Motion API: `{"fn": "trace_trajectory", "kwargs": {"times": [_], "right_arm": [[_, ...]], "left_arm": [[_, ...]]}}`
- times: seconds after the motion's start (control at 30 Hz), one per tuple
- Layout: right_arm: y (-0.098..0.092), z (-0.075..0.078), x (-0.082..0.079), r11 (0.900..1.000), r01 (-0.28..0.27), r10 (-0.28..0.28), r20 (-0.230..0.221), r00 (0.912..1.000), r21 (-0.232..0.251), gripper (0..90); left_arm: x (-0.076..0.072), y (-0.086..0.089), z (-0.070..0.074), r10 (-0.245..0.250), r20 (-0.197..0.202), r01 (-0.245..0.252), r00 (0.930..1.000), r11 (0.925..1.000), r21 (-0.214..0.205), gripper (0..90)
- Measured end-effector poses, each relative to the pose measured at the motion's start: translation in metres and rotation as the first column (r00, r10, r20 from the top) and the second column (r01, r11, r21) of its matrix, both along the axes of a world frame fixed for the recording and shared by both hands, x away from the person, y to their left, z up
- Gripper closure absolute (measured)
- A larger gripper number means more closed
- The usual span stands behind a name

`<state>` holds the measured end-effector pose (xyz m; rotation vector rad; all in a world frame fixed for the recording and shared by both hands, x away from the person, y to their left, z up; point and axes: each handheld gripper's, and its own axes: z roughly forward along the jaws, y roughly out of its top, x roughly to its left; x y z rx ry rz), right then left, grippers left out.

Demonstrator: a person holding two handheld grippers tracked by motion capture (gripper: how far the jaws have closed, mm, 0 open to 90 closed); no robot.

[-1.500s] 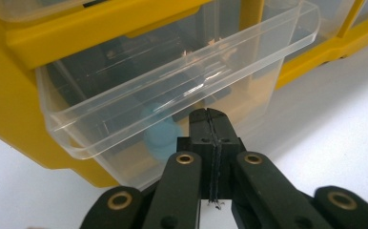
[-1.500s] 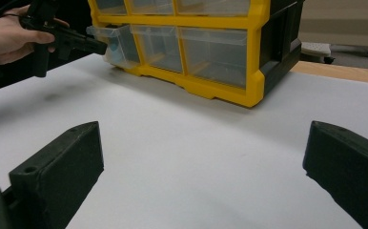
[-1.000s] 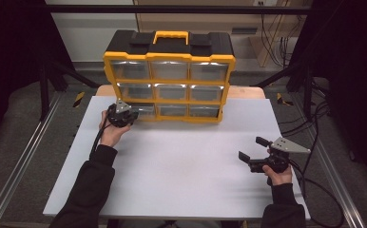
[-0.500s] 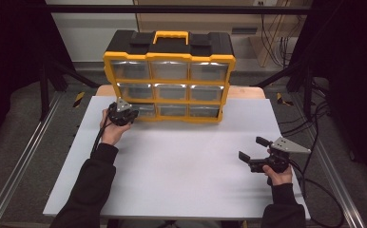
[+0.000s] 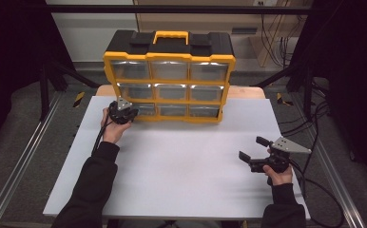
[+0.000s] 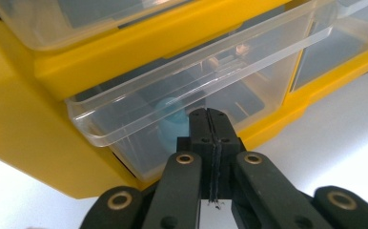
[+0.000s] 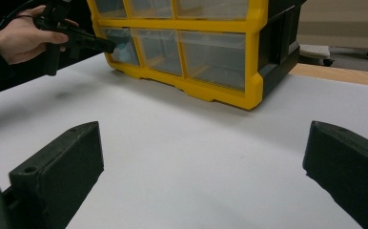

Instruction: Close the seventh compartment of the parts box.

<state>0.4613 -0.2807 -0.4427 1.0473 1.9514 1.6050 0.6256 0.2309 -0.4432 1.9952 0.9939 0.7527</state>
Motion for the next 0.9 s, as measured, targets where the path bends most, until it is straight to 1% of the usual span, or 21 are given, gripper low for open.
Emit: {"fn": "trace_trajectory", "kwargs": {"times": [0.2, 0.43, 0.5, 0.73, 0.9], "right_arm": [[0.0, 0.0, 0.0, 1.0, 0.002, -0.002, 0.0, 1.0, -0.001, 0.3], [0.0, 0.0, 0.0, 1.0, 0.001, -0.001, -0.001, 1.0, 0.0, 0.3], [0.0, 0.0, 0.0, 1.0, 0.003, -0.003, -0.001, 1.0, 0.002, 0.3], [0.0, 0.0, 0.0, 1.0, 0.0, 0.0, 0.002, 1.0, 0.003, 0.3], [0.0, 0.0, 0.0, 1.0, 0.004, -0.004, -0.002, 1.0, 0.002, 0.3]], "left_arm": [[0.002, -0.001, 0.001, 0.001, -0.004, -0.001, 1.0, 1.0, 0.007, 89.7], [0.002, -0.001, 0.0, -0.001, -0.005, 0.001, 1.0, 1.0, 0.0, 89.7], [0.001, -0.002, 0.0, -0.011, -0.008, 0.011, 0.9999, 0.9999, 0.0, 89.6], [-0.009, -0.001, 0.003, -0.034, -0.014, 0.033, 0.9993, 0.9985, -0.044, 89.4], [-0.018, 0.001, 0.006, -0.052, -0.017, 0.05, 0.9985, 0.9953, -0.083, 87.6]]}}
